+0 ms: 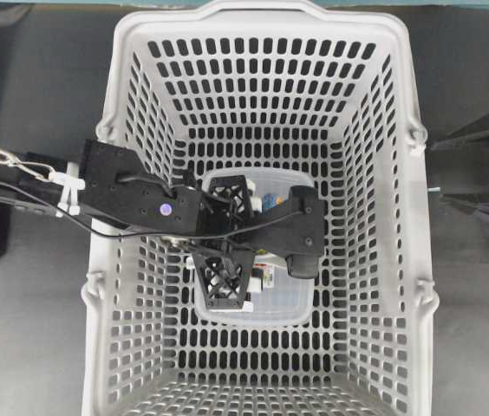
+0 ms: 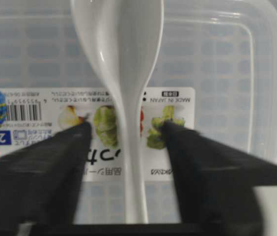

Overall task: Pick up the chinese spoon from the shopping basket with the left arm.
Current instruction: 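Lower the open left gripper around the spoon's neck and close it, then lift the gripped spoon upward out of the container with the left gripper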

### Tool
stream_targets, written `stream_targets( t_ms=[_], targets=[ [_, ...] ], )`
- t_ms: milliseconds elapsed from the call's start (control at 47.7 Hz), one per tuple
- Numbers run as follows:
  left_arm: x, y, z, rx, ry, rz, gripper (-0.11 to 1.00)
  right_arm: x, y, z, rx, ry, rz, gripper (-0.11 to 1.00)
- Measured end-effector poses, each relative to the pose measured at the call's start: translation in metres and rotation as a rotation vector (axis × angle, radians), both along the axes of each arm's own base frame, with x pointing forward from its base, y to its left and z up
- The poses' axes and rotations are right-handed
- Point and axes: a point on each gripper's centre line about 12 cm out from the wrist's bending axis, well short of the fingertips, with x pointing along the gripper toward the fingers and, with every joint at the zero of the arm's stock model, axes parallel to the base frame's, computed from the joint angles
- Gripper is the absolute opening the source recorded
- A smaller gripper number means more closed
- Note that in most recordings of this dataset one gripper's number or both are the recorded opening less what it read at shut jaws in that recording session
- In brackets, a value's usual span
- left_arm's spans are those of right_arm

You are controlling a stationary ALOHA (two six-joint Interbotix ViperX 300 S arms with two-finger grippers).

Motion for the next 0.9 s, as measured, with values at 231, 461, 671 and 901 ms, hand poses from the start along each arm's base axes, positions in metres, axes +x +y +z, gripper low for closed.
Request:
stream_targets(
  t_ms=[231, 461, 671, 901],
  targets=[
    [0.000, -0.003, 0.003, -0.001, 0.003, -0.003, 0.12, -0.001, 0.000, 0.001, 0.000, -0.003, 0.000, 0.69],
    [0.001, -0.008, 0.039, -0.005, -0.034, -0.011, 0.12, -0.005, 0.000, 0.005, 0.001, -0.026, 0.000, 0.69],
    [0.001, -0.015, 0.111, -0.014, -0.101, -0.022, 0.12, -0.010, 0.000, 0.007, 0.002, -0.046, 0.000, 0.69],
    [-0.006, -0.016, 0.176, -0.014, -0.093, -0.016, 0.12, -0.011, 0.000, 0.004, 0.002, -0.043, 0.000, 0.69]
  ],
)
